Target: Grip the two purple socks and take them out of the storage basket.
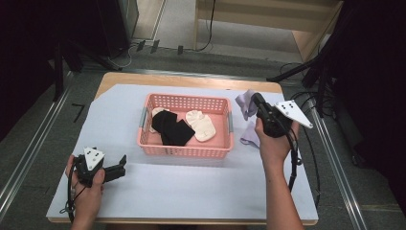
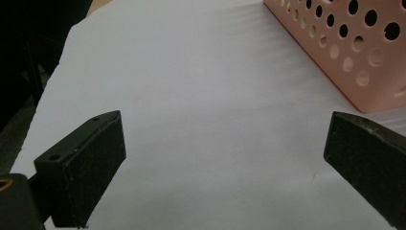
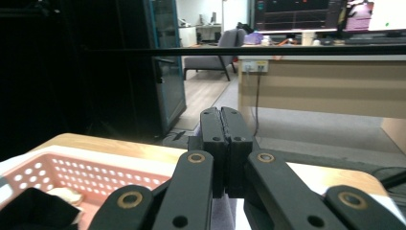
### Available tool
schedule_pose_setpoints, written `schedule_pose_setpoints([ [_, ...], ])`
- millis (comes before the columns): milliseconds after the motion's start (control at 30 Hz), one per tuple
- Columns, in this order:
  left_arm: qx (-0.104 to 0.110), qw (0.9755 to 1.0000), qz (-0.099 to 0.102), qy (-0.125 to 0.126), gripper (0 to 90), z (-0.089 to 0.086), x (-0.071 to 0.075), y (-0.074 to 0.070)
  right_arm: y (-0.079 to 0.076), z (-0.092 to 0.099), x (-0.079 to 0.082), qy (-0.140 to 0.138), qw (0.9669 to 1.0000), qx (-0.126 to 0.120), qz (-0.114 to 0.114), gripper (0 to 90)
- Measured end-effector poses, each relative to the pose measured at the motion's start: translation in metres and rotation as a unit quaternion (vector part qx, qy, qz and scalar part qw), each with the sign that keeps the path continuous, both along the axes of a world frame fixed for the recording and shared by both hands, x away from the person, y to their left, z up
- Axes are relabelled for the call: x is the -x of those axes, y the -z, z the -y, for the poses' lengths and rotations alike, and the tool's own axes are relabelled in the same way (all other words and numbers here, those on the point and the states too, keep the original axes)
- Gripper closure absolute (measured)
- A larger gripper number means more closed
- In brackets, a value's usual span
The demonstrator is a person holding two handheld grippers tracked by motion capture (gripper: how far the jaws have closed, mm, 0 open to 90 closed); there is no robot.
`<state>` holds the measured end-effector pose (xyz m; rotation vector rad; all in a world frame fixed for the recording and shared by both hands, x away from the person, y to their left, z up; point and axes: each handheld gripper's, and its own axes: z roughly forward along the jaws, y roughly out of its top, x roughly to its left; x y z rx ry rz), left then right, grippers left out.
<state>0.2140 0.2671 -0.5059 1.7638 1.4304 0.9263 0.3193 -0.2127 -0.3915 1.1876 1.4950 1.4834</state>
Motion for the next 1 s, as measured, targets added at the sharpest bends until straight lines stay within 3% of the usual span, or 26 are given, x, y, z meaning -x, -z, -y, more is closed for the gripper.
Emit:
schedule_pose_setpoints([
  [233,0.000,1.0000,-0.001,0.000,1.3,0.000,0.000,0.000,0.014,0.030,0.006,0.032,0.9993,-0.013,-0.014,90.0],
  [300,0.000,1.0000,-0.001,-0.001,1.2,0.000,0.000,0.000,0.027,0.038,0.007,0.040,0.9988,-0.005,-0.028,90.0],
  [500,-0.001,1.0000,-0.001,-0.002,1.3,0.001,0.001,0.000,0.060,0.042,0.008,0.039,0.9972,-0.004,-0.064,90.0],
  [533,-0.001,1.0000,-0.001,-0.002,1.3,0.001,0.001,0.000,0.060,0.042,0.008,0.039,0.9972,-0.004,-0.064,90.0],
  [600,-0.002,1.0000,0.001,-0.002,1.3,0.000,0.001,0.000,0.076,0.042,0.006,0.038,0.9952,0.005,-0.090,89.3],
  [667,-0.002,1.0000,0.002,-0.001,1.3,0.000,0.001,0.000,0.081,0.042,0.006,0.038,0.9945,0.007,-0.097,87.9],
  [733,0.000,1.0000,0.002,-0.004,1.3,0.000,0.001,-0.001,0.089,0.046,0.008,0.046,0.9936,0.005,-0.103,80.0],
  [800,0.000,1.0000,0.002,-0.004,1.3,0.000,0.001,-0.001,0.095,0.053,0.012,0.046,0.9937,-0.015,-0.101,72.1],
  [1000,0.001,1.0000,0.003,-0.005,1.3,0.000,0.001,0.000,0.100,0.065,0.029,0.039,0.9936,-0.030,-0.101,64.1],
])
